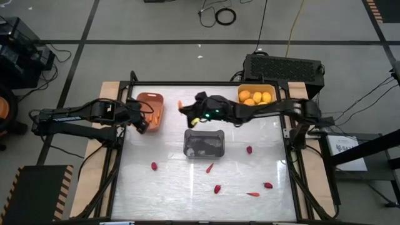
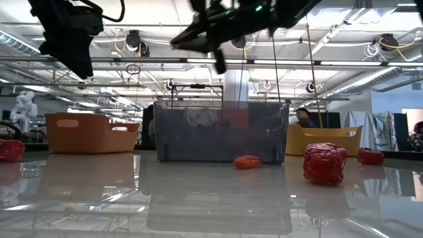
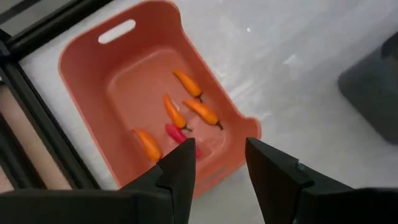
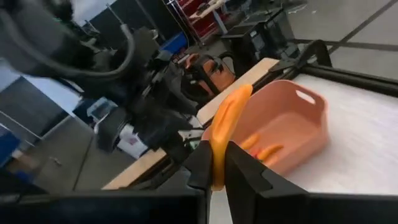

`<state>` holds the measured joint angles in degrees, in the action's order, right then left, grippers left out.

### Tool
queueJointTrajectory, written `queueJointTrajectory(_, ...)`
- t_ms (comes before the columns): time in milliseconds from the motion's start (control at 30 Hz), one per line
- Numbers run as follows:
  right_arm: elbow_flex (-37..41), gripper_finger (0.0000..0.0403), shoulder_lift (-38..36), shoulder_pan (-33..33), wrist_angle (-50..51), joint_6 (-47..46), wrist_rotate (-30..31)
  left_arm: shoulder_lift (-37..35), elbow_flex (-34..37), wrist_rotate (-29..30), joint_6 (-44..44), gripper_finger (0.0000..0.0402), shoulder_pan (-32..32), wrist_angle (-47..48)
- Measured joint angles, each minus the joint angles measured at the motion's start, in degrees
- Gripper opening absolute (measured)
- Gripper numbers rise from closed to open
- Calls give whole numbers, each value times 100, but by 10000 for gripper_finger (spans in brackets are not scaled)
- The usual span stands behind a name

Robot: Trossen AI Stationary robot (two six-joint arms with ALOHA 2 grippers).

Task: Sort produce into baskets
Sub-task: Put the yellow chili into the orange bin, then put the orange chili into the orange bin

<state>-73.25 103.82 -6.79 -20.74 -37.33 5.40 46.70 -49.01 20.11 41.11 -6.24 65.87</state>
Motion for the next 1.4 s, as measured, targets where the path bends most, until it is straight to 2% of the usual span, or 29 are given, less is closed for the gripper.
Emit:
queueJointTrajectory(200,-1253,25,1265,-116,88,87,-500,-2,0,-188,-419,148,0,74)
queueJointTrajectory(367,-2523,25,2325,-262,228,150,-589,-1,0,-443,-552,148,0,140)
queueJointTrajectory(600,-4352,30,3560,-498,1258,-171,-871,-2,0,-398,-547,148,-6,893)
queueJointTrajectory(800,-5791,74,4398,-573,2330,-48,-877,-2,0,-382,-545,148,-11,959)
queueJointTrajectory(1100,-6035,157,4502,-712,2796,-8,-929,0,0,-373,-541,148,-11,964)
queueJointTrajectory(1233,-6034,179,4357,-888,3239,42,-1977,-2,0,-371,-519,148,-11,964)
queueJointTrajectory(1300,-6035,183,4189,-1010,3852,72,-2514,0,0,-373,-488,148,-11,948)
queueJointTrajectory(1400,-6034,184,3944,-1170,5125,367,-2648,-2,0,-373,-484,148,-11,827)
